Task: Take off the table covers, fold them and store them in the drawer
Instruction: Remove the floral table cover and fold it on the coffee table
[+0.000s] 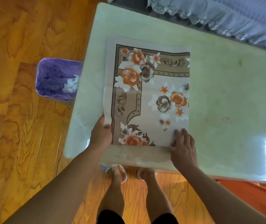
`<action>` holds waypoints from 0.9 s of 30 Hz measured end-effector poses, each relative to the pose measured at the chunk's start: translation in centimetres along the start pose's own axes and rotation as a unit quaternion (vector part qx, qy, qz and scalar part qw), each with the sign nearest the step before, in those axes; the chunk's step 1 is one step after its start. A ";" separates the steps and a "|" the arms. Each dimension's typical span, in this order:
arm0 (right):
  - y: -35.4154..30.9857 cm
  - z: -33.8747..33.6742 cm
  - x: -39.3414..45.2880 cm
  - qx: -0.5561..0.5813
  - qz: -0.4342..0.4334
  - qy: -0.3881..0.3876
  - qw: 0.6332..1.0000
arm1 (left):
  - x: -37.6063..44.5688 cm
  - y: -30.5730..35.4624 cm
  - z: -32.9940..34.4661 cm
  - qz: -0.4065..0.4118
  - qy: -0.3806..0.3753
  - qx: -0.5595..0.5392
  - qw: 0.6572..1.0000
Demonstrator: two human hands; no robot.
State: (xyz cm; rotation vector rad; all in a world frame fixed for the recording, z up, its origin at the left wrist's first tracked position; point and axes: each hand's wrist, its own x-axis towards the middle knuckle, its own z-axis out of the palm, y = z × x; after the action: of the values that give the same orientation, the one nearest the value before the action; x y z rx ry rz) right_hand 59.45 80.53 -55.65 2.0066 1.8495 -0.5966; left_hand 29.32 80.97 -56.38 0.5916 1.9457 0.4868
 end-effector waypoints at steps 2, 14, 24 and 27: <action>0.2 -0.1 0.3 0.008 -0.009 0.021 1.000 | 0.3 0.1 0.1 -0.003 0.004 -0.004 1.000; 1.2 -0.8 1.1 -0.041 -0.042 0.026 0.998 | 1.4 2.5 0.8 -0.003 0.042 0.029 0.999; 1.9 -1.3 1.2 -0.021 -0.048 0.006 0.999 | 0.7 0.9 1.1 -0.022 0.080 0.048 0.995; 1.8 -1.2 1.2 -0.004 -0.040 0.011 0.999 | 1.0 0.8 0.9 -0.010 0.078 0.082 0.994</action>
State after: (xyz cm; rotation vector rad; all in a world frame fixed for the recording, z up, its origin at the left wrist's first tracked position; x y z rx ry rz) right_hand 61.37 82.04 -55.29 1.9492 1.9482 -0.5899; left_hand 29.91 82.24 -57.04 0.6534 2.1523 0.3714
